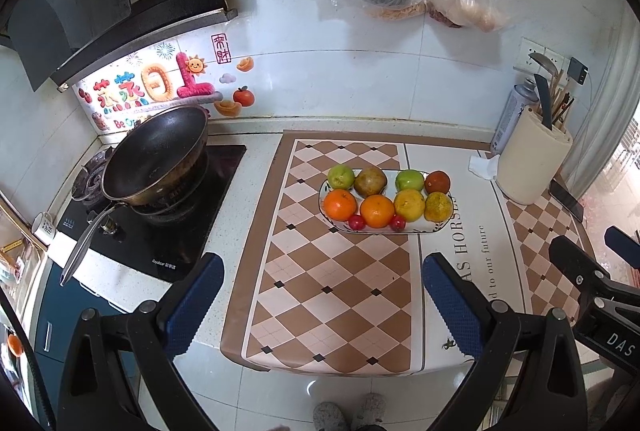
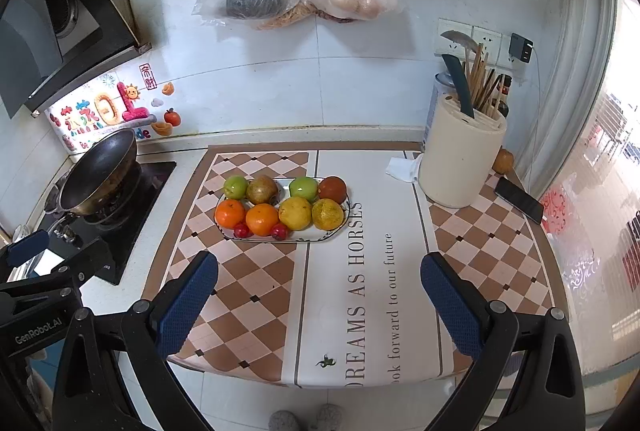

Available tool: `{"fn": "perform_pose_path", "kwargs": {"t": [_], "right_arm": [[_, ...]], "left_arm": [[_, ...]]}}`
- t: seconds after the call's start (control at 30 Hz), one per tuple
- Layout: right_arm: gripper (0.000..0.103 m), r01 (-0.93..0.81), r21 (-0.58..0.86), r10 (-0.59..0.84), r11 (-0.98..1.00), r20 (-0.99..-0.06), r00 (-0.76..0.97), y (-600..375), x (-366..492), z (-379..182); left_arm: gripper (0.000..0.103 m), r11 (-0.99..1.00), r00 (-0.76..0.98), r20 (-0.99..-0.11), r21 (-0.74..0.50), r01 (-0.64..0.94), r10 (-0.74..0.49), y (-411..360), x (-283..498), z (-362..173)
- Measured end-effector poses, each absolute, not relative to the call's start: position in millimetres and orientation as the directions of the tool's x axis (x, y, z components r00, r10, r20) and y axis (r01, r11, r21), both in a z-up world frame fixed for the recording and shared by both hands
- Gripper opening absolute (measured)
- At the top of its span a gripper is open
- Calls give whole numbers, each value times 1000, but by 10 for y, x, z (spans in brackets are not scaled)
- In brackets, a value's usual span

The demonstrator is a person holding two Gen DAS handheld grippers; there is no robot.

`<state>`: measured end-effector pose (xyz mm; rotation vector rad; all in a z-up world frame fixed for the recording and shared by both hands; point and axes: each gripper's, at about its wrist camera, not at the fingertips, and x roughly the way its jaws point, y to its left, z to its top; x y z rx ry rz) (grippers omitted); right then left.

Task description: Organize fruits

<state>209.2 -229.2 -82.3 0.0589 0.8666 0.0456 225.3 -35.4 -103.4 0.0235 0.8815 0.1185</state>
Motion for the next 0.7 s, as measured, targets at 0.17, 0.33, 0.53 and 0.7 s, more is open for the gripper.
{"fn": "perform_pose_path", "kwargs": {"t": [0.17, 0.33, 0.53, 0.7], "right_arm": [[103, -19, 69, 65, 997, -759, 648, -2278, 2081, -794], [103, -19, 69, 65, 997, -760, 647, -2279, 2082, -797], [103, -20, 68, 65, 997, -760, 647, -2277, 2077, -780], [103, -22, 65, 64, 998, -759, 648, -2275, 2075, -778]], "left_arm": [[102, 993, 629, -769, 61, -104, 113, -334, 2229, -1023], [102, 992, 630, -767, 71, -106, 122, -335, 2220, -1021], [102, 992, 633, -764, 72, -103, 121, -334, 2212, -1017], [102, 992, 635, -763, 69, -102, 118, -337, 2212, -1009]]}}
